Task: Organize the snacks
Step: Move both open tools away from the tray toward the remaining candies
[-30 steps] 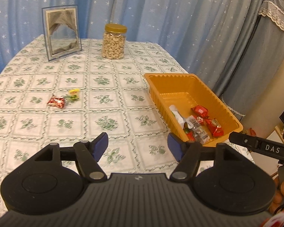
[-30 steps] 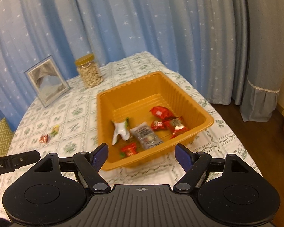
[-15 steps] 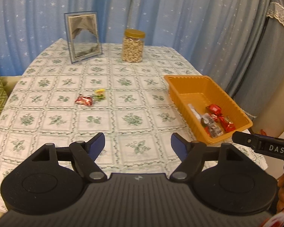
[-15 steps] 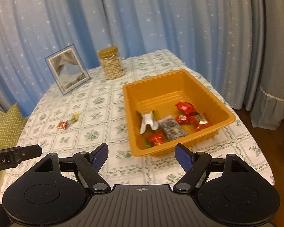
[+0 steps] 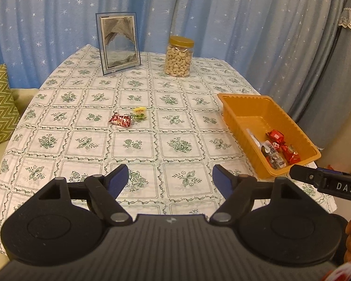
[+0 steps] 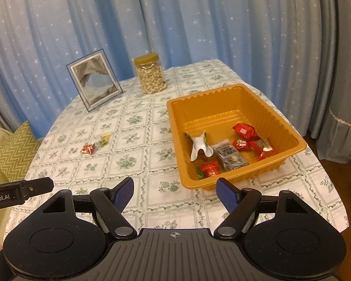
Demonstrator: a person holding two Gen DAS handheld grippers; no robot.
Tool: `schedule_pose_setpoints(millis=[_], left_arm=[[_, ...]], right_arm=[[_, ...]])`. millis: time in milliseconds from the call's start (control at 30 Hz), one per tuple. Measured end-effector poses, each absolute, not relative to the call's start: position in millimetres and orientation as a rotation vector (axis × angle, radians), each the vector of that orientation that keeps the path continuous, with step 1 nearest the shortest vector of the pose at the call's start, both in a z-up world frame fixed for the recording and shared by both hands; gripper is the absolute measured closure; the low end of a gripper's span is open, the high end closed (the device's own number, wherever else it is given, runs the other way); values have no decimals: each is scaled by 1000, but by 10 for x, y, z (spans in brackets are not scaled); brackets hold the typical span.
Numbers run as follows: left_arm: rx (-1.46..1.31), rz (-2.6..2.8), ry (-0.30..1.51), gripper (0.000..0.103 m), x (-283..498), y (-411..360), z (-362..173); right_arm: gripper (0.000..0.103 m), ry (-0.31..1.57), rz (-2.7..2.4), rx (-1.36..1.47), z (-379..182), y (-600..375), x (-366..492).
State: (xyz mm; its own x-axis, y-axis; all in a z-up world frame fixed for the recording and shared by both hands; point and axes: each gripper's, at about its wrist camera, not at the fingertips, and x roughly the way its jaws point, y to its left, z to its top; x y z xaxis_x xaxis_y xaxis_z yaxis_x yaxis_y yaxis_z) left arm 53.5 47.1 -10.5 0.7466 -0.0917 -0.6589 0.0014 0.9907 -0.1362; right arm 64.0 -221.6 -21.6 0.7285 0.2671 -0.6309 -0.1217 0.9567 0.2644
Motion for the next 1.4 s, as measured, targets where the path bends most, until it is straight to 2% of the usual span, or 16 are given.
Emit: schedule_pose_setpoints(millis=[700, 1400], left_arm=[[-111, -9, 720, 25, 729, 871, -138], [-17, -29, 760, 22, 1895, 1391, -709]], right_arm=[[26, 711, 288, 171, -186, -1815, 918], [26, 758, 368, 96, -639, -1055, 2046]])
